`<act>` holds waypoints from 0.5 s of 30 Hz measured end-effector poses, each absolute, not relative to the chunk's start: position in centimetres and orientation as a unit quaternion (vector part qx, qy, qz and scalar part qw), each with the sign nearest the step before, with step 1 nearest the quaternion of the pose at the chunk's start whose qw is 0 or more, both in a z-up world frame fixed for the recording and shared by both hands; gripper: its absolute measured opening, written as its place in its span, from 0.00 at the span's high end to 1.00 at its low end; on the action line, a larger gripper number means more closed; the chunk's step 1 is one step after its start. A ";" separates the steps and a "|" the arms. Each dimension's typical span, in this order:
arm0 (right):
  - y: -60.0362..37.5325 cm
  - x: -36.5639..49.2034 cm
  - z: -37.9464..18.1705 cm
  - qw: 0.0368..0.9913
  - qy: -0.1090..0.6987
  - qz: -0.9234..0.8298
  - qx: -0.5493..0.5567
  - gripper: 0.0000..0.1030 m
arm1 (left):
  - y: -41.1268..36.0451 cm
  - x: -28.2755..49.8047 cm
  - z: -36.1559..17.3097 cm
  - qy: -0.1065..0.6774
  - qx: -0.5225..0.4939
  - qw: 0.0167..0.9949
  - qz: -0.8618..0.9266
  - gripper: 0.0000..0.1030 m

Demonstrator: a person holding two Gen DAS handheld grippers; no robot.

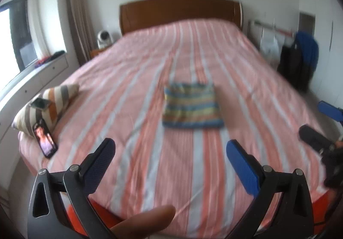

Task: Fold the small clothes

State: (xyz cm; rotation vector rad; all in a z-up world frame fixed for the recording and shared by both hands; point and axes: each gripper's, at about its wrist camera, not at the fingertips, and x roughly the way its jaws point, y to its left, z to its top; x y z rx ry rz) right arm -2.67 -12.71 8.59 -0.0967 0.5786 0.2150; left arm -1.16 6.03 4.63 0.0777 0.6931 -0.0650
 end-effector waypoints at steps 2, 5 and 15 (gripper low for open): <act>-12.3 -2.8 6.7 0.945 0.308 0.100 -0.046 0.00 | 5.6 -1.3 3.7 0.354 0.037 0.934 -0.035 0.00; -12.0 -3.4 5.3 0.942 0.318 0.093 -0.052 0.00 | 5.2 -1.6 3.2 0.362 0.043 0.930 -0.037 0.00; -11.7 -2.5 8.4 0.956 0.274 0.098 -0.042 0.00 | 6.1 -2.1 5.6 0.292 0.069 0.954 0.015 0.00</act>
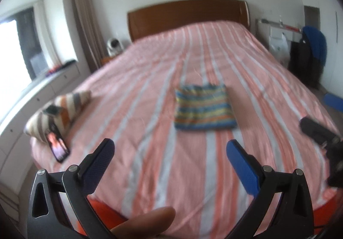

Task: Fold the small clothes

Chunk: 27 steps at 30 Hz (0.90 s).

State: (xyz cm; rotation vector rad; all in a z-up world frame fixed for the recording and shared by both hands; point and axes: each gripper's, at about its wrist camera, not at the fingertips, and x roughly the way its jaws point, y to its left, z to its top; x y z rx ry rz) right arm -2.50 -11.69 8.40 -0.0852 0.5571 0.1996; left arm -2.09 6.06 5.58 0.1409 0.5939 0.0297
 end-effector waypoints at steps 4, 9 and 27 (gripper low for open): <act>-10.7 -1.8 9.2 0.954 0.276 0.099 -0.055 0.00 | 6.9 -1.8 6.2 0.302 0.045 0.952 0.018 0.00; -9.5 -1.0 7.6 0.937 0.325 0.120 -0.043 0.00 | 6.3 -1.5 5.1 0.332 0.054 0.942 0.005 0.00; -9.5 -0.9 8.2 0.942 0.325 0.074 -0.048 0.00 | 6.9 -0.3 4.0 0.366 0.037 0.930 0.018 0.00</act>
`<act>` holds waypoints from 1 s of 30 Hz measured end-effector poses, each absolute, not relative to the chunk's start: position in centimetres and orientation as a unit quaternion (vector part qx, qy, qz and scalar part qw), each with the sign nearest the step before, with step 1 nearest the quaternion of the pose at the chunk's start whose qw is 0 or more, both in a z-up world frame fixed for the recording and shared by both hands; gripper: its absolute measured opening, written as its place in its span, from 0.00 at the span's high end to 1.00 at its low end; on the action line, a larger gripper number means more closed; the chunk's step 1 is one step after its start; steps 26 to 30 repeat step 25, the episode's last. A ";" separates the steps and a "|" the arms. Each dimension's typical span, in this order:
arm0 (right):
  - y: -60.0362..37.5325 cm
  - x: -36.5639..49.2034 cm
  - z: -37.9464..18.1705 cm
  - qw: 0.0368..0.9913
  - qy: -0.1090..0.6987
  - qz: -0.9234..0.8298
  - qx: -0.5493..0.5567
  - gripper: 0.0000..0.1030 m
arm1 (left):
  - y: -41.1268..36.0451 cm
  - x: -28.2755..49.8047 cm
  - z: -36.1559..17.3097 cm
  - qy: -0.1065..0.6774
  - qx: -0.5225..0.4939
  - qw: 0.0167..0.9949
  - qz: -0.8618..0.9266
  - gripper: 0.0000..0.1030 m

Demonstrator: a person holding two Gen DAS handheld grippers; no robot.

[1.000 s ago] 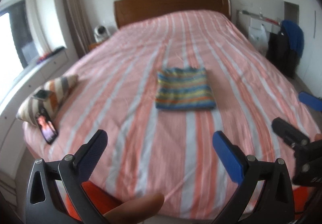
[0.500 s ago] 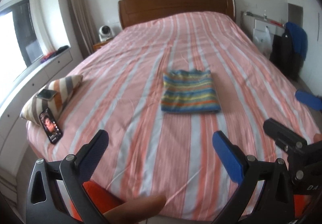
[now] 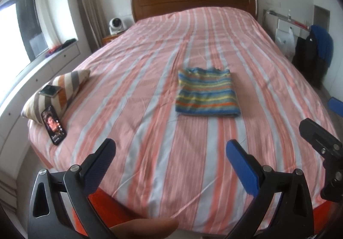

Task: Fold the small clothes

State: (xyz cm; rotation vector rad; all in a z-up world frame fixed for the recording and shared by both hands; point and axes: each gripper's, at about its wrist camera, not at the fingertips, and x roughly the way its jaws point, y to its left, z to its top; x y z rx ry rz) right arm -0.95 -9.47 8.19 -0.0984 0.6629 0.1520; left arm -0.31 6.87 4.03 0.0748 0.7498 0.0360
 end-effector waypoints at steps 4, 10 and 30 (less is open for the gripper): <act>-8.7 -1.1 8.0 0.940 0.327 0.076 -0.061 0.00 | 6.9 -0.2 4.0 0.367 0.036 0.929 0.017 0.00; -8.9 -1.1 6.9 0.936 0.340 0.066 -0.064 0.00 | 7.3 0.0 3.7 0.374 0.038 0.927 0.018 0.00; -9.6 -1.1 6.6 0.935 0.345 0.056 -0.063 0.00 | 7.1 -0.4 3.8 0.368 0.026 0.929 0.010 0.00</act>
